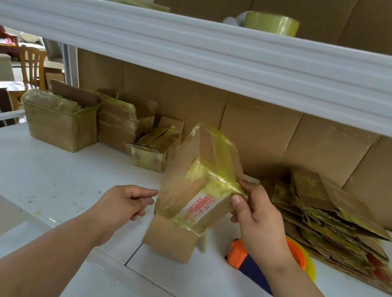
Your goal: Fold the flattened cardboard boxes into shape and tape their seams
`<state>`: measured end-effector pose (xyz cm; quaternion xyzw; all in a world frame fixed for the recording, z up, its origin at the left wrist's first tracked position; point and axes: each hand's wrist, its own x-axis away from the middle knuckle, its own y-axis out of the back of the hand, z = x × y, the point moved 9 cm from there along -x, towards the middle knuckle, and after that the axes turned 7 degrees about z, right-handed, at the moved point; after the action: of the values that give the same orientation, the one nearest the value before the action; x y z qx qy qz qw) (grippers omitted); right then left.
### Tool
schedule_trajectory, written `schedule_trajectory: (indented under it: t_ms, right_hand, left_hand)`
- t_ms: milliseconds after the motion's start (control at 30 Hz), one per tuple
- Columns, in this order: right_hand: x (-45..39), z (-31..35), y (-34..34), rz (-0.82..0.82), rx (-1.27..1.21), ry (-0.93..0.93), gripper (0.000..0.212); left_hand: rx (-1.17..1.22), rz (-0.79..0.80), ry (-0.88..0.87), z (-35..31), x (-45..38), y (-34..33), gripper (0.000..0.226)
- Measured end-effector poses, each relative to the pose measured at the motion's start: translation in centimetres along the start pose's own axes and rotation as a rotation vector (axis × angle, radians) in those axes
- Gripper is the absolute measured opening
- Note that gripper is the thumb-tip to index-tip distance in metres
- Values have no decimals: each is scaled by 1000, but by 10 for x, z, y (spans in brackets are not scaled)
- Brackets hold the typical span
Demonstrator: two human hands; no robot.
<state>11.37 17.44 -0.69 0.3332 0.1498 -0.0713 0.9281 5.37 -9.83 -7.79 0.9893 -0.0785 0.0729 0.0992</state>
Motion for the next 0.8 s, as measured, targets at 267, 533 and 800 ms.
schedule_trajectory:
  t_ms: [267, 533, 800]
  right_hand:
    - [-1, -20, -6, -58, -458, -193, 15]
    - [-5, -39, -29, -84, -972, -345, 11]
    - [14, -56, -79, -46, -1334, -684, 15]
  left_hand:
    - [103, -64, 58, 6, 2, 11, 21]
    - [115, -128, 153, 17, -5, 21, 20]
    - [427, 207, 320, 12, -6, -24, 58]
